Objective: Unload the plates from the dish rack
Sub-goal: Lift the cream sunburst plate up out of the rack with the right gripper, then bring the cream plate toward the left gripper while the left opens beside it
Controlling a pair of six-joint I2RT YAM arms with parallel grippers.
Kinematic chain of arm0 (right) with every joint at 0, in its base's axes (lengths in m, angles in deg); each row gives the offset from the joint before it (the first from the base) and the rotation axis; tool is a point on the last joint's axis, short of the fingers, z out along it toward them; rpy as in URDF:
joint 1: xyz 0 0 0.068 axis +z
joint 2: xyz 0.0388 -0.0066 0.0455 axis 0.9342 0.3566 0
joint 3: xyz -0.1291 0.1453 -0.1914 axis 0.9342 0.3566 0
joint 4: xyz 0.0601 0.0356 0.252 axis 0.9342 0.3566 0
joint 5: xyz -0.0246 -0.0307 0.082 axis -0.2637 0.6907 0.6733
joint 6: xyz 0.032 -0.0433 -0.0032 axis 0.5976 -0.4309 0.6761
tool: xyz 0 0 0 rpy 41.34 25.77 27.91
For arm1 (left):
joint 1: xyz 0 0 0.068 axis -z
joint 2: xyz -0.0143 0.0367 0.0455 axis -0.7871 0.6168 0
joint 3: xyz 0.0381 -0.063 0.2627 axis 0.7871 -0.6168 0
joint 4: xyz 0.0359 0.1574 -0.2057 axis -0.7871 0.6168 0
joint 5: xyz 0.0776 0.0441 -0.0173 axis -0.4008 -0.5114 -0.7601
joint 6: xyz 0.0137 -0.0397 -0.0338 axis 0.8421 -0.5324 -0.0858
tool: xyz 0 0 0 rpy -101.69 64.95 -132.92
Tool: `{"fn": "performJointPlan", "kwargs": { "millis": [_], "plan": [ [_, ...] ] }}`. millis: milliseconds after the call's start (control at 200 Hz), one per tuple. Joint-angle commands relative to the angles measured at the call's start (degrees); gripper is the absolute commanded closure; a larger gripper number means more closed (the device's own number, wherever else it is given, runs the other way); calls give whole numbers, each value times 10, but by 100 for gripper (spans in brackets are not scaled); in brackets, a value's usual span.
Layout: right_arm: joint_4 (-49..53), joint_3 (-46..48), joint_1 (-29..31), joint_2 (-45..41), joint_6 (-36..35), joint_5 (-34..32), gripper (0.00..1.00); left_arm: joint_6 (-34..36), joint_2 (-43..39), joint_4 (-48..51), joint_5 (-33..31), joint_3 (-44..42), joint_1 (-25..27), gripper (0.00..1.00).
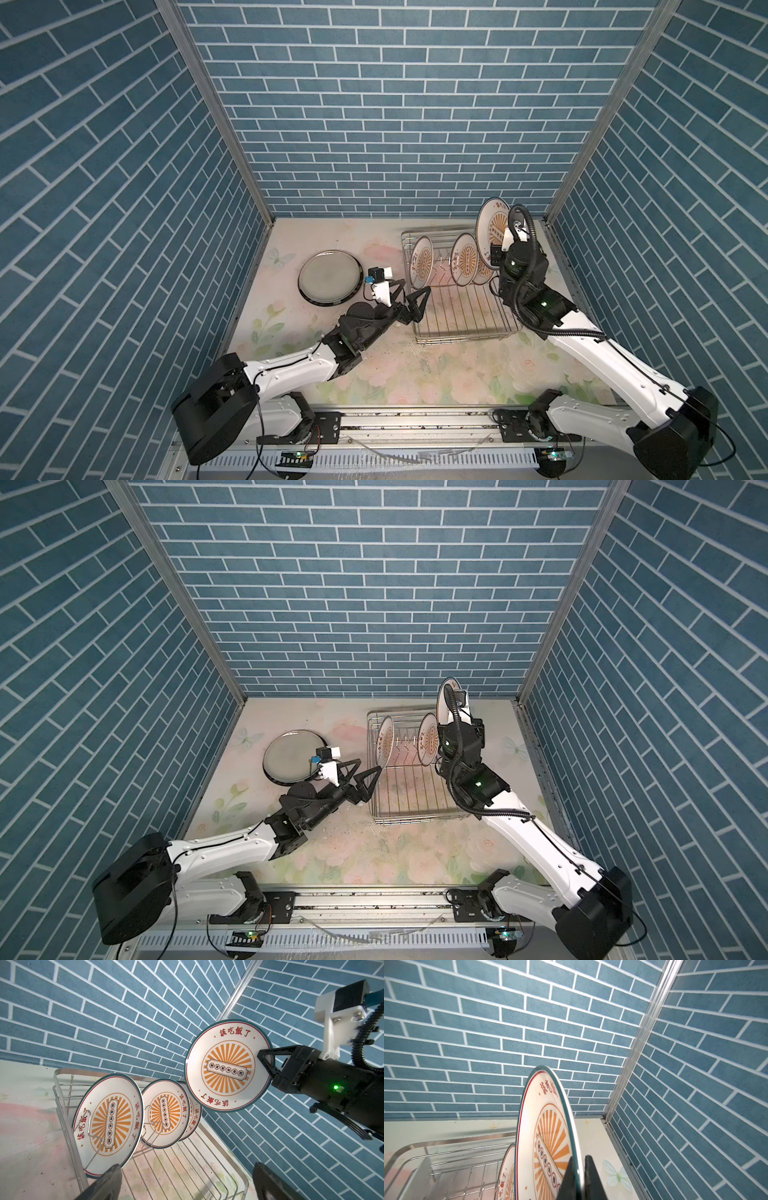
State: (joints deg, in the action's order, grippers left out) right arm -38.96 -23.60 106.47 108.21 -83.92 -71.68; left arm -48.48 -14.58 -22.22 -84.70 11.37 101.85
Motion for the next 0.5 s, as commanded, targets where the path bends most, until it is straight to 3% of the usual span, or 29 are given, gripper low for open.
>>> {"fn": "performJointPlan", "kwargs": {
  "millis": [0,130,310,495],
  "plan": [
    [-21,15,2,-54,32,35,96,12,-23,-7,20,-26,3,0],
    [-5,39,1,-108,65,79,96,12,-45,13,26,-30,3,0],
    [34,62,-10,-156,138,229,95,14,-69,-14,106,-43,3,0],
    [33,95,-39,-177,197,367,95,33,-136,37,59,-70,13,0]
  ]
}}
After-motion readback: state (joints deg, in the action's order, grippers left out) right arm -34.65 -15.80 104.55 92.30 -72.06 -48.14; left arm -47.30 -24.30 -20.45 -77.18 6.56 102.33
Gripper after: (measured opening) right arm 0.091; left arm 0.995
